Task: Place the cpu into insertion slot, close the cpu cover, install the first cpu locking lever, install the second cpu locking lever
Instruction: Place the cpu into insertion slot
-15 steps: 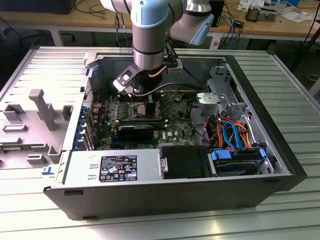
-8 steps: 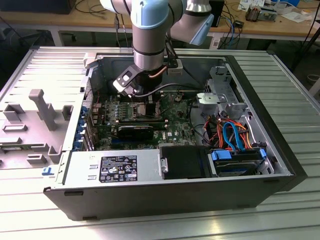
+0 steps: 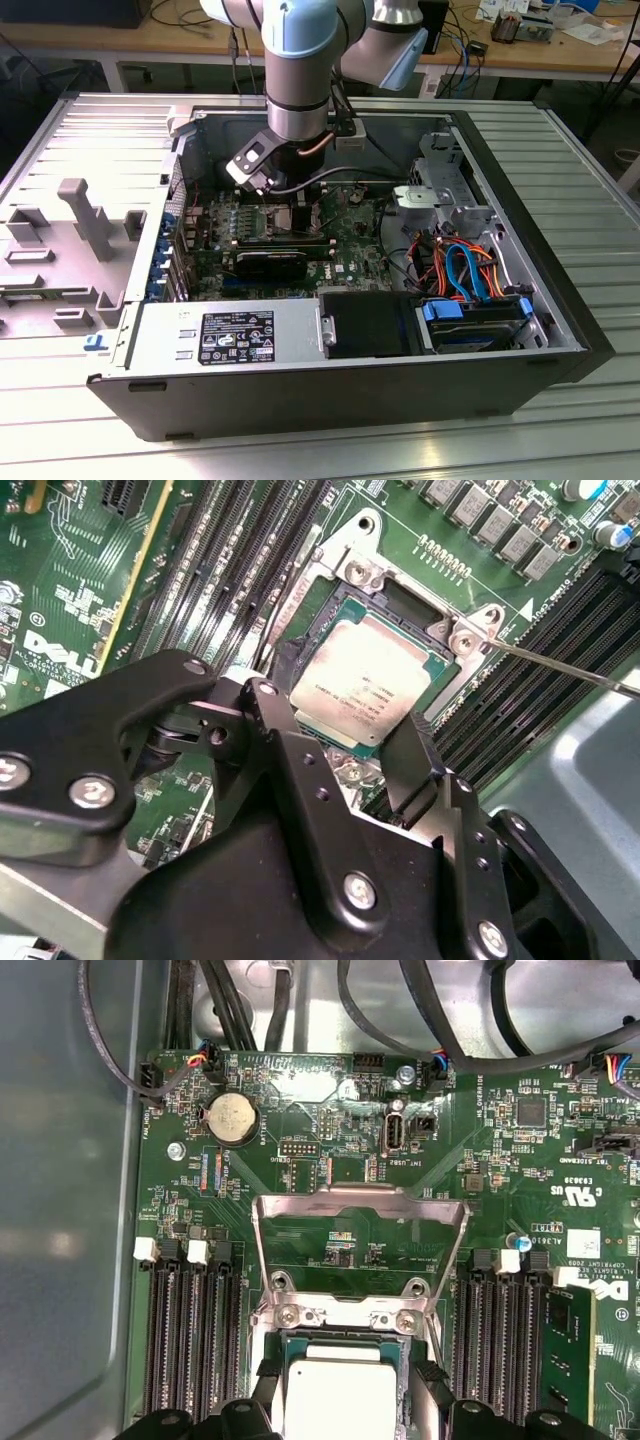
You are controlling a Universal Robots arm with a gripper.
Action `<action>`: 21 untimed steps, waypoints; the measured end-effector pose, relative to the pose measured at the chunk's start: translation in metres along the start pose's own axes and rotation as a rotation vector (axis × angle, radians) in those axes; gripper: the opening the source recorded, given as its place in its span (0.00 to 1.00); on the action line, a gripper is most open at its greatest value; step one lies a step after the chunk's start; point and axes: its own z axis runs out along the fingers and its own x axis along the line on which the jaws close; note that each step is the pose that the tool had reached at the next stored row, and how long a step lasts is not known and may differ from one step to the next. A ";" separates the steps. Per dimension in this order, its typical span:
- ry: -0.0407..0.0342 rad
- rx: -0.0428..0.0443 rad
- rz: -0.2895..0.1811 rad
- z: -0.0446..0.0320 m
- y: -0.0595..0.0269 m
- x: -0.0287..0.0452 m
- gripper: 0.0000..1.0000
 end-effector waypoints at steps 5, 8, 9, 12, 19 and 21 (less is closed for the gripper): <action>-0.0065 0.0003 -0.001 -0.0014 0.0000 -0.0010 0.62; -0.0050 0.0002 -0.001 -0.0083 0.0001 -0.0009 0.62; -0.0046 0.0001 -0.001 -0.0082 0.0001 -0.0008 0.62; -0.0045 0.0001 -0.001 -0.0082 0.0001 -0.0008 0.62; 0.0007 -0.0001 -0.001 -0.0114 0.0002 -0.0009 0.62; 0.0028 -0.0003 -0.001 -0.0124 0.0002 -0.0008 0.62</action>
